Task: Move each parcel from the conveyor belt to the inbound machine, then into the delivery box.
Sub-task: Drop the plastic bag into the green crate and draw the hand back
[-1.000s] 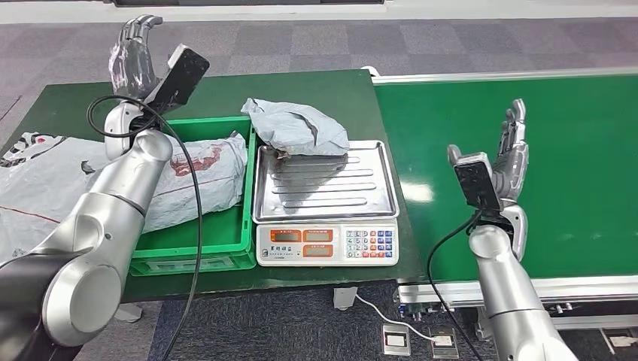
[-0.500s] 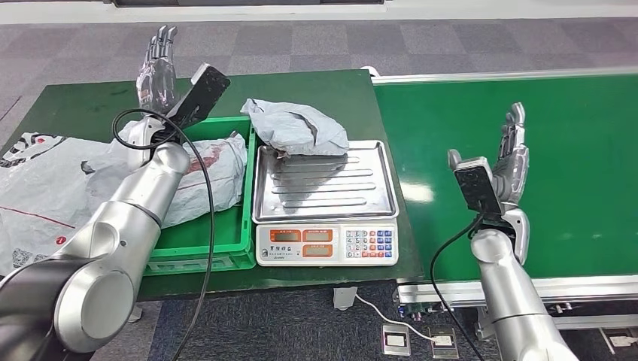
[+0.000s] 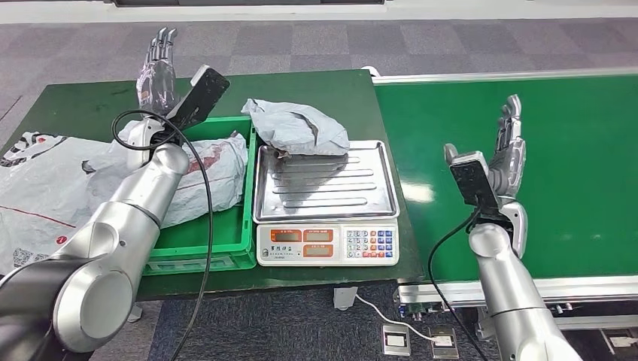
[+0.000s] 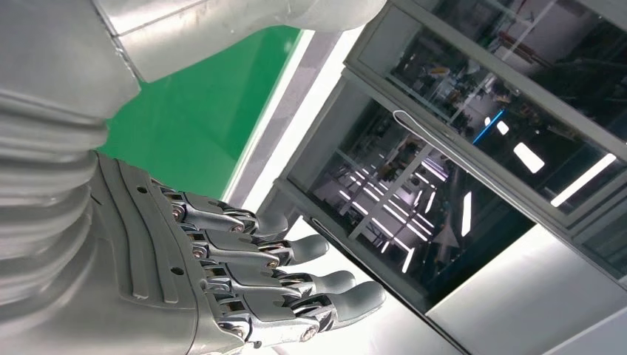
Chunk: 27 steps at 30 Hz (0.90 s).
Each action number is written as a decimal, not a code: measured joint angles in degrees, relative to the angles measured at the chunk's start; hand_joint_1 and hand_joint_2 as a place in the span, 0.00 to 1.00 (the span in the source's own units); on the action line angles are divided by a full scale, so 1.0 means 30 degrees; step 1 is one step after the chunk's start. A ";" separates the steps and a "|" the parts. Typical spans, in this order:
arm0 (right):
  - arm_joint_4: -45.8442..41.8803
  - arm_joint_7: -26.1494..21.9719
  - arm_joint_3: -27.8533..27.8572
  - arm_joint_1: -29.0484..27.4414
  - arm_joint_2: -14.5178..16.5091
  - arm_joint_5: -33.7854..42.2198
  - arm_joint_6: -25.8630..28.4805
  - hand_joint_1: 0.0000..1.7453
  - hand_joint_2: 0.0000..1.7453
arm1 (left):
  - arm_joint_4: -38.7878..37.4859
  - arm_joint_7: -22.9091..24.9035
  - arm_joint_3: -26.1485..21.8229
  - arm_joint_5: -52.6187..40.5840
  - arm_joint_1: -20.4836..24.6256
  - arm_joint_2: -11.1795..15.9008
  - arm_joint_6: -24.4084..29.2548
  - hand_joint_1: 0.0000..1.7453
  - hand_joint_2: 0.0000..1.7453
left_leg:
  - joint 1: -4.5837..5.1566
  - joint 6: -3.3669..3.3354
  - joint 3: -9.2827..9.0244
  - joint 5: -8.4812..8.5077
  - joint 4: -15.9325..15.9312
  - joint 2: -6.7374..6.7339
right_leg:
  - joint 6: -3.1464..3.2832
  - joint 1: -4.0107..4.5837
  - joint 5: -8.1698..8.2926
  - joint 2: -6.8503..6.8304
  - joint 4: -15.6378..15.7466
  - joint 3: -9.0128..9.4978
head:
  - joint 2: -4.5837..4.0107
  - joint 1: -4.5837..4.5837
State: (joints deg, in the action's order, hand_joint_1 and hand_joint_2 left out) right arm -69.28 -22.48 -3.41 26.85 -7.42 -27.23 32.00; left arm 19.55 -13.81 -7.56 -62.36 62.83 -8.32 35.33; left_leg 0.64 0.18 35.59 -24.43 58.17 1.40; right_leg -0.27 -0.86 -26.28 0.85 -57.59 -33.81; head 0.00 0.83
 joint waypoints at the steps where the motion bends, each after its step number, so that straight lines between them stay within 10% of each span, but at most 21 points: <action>1: 0.0018 0.0002 0.0000 0.0021 0.0002 -0.0005 0.0000 0.00 1.00 | -0.0011 0.0000 0.0000 -0.0005 0.0000 -0.0004 -0.0013 0.00 1.00 | 0.0000 0.0000 0.0000 0.0000 0.0000 0.0000 | 0.0000 0.0000 0.0000 0.0000 0.0000 0.0001 | 0.0000 0.0000; 12: 0.0151 0.0615 -0.0300 0.0576 0.0557 -0.0746 -0.0504 0.00 1.00 | -0.0590 0.3857 0.3525 -0.5434 -0.1031 -0.2480 -0.5114 0.00 1.00 | 0.0018 -0.0010 0.0015 -0.0003 0.0003 0.0077 | -0.0013 -0.0015 -0.0006 -0.0095 0.0014 0.0025 | 0.0000 -0.0002; 27: 0.0717 0.1710 -0.0328 0.1987 0.1379 -0.1525 -0.0949 0.00 1.00 | -0.0709 0.3838 0.5309 -0.5595 -0.1588 -0.3892 -0.5787 0.00 1.00 | 0.0012 -0.0012 0.0016 -0.0005 0.0000 0.0040 | -0.0014 -0.0008 -0.0006 -0.0054 0.0008 -0.0004 | 0.0000 -0.0002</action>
State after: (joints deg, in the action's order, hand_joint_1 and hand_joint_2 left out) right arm -67.12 -17.35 -4.39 32.81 -3.28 -31.80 29.15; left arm 17.42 -2.30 8.37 -79.14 58.07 -20.00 17.97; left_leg 0.68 0.15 35.64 -24.45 58.17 1.52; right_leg -0.31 -0.88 -26.30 0.69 -57.57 -33.82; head 0.00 0.83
